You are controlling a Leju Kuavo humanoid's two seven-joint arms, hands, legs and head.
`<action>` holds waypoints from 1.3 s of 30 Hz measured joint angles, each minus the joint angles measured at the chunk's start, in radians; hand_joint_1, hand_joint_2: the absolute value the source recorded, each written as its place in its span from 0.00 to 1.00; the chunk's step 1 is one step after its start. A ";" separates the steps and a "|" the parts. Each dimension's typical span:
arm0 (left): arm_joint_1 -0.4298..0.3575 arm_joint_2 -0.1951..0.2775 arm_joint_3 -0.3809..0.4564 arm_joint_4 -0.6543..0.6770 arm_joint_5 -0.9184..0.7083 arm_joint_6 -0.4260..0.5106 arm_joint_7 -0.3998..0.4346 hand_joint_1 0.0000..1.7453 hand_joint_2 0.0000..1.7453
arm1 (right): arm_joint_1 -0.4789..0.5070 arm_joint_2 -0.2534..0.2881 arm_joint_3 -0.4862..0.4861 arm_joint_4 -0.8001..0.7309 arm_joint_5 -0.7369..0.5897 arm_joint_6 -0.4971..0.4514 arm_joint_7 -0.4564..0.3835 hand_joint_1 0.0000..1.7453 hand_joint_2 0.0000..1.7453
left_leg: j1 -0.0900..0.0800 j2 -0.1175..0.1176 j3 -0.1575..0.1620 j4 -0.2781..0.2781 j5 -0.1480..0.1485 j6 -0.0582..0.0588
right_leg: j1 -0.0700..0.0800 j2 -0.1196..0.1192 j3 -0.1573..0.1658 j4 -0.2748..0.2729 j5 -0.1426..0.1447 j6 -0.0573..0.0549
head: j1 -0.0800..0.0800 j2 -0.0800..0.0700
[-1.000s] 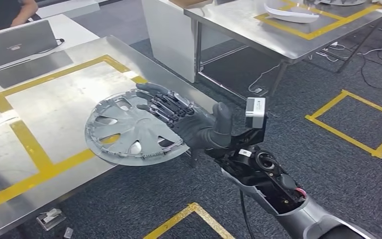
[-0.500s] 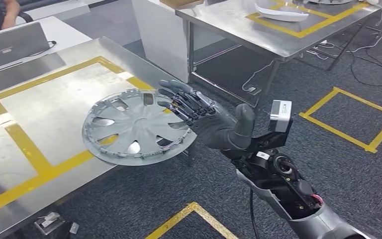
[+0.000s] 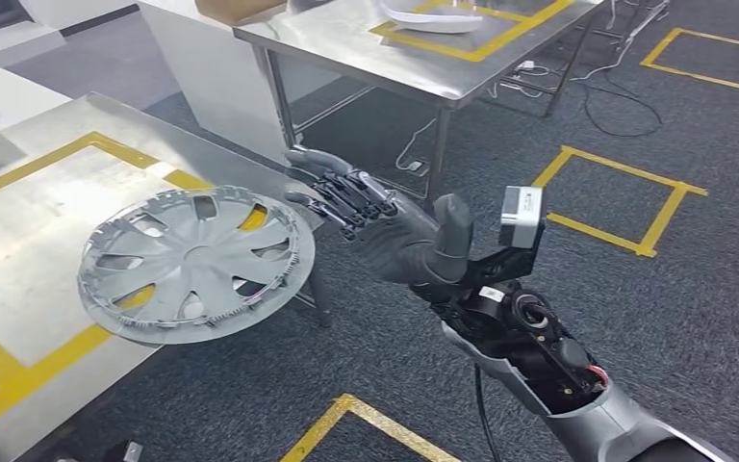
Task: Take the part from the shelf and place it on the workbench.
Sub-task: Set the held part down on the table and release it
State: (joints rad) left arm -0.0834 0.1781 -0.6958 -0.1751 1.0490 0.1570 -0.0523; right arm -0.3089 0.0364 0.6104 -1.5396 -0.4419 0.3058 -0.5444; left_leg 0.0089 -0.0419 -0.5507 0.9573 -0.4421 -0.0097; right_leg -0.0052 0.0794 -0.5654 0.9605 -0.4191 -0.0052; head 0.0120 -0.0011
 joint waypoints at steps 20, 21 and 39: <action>-0.001 -0.015 0.000 0.000 0.012 0.004 0.006 0.00 0.00 | 0.044 -0.027 -0.069 -0.091 0.022 -0.050 0.006 0.00 0.00 | -0.010 0.104 -0.002 0.027 -0.040 -0.004 | 0.000 -0.087 0.001 0.009 -0.015 0.002 | 0.033 0.000; -0.001 -0.015 0.000 0.000 0.012 0.003 0.006 0.00 0.00 | 0.047 -0.028 -0.074 -0.095 0.024 -0.053 0.007 0.00 0.00 | -0.007 0.086 -0.022 0.076 -0.069 -0.009 | -0.002 -0.080 0.001 0.007 -0.013 -0.002 | 0.027 0.000; -0.001 -0.019 0.000 0.000 0.016 0.004 0.006 0.00 0.00 | 0.097 -0.042 -0.133 -0.175 0.083 -0.118 0.018 0.00 0.00 | -0.004 0.059 0.010 -0.022 0.005 0.036 | -0.003 -0.067 -0.120 0.276 -0.152 0.040 | 0.026 0.000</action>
State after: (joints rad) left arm -0.0840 0.1590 -0.6958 -0.1751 1.0652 0.1605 -0.0465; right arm -0.2116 -0.0058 0.4770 -1.7145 -0.3586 0.1881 -0.5268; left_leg 0.0044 0.0172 -0.5410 0.9352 -0.4368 0.0265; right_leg -0.0080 0.0128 -0.6850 1.2361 -0.5709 0.0343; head 0.0381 -0.0011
